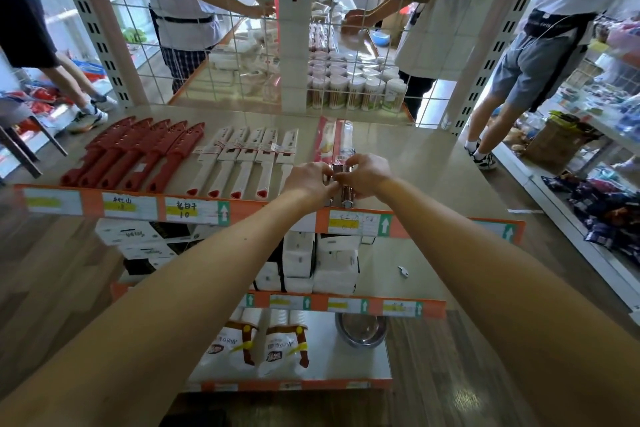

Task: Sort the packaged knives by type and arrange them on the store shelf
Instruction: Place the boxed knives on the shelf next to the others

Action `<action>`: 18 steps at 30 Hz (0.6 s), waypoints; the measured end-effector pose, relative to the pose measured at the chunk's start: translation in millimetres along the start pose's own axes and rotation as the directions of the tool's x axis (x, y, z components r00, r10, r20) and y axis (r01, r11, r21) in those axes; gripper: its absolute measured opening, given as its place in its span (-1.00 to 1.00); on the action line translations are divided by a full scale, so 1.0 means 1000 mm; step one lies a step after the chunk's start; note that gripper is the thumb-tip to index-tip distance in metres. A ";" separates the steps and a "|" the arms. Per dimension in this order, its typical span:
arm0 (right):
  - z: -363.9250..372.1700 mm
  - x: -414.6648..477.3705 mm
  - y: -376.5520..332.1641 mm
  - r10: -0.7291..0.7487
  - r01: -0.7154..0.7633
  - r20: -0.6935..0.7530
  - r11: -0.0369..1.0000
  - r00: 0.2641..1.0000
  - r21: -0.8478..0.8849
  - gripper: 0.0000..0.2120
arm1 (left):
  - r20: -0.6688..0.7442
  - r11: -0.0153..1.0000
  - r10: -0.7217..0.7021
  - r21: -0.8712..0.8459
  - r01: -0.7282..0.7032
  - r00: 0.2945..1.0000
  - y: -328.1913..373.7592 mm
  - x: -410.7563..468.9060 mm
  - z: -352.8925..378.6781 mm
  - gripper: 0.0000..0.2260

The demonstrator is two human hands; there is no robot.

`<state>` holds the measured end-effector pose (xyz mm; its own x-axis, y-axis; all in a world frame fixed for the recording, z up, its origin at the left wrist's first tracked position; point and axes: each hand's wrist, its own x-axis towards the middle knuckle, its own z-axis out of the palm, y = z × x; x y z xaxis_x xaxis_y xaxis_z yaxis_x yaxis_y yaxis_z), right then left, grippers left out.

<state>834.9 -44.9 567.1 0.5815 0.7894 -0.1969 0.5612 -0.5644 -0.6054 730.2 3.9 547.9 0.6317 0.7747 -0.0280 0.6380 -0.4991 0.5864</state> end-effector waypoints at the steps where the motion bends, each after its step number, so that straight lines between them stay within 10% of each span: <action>1: 0.000 -0.001 0.000 -0.016 0.015 -0.025 1.000 1.000 -0.017 -0.60 | 0.000 1.000 -0.001 0.011 0.001 1.000 0.000 -0.001 -0.001 -0.68; 18: 0.050 -0.118 -0.056 -0.040 0.020 -0.213 0.995 0.976 -0.094 -0.70 | -0.036 0.986 0.117 0.124 -0.111 0.993 -0.082 -0.111 -0.080 -0.74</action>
<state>705.3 -94.6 585.1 0.6710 0.7415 -0.0035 0.6257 -0.5688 -0.5339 572.5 -9.8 567.3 0.6856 0.7246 0.0695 0.6135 -0.6266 0.4807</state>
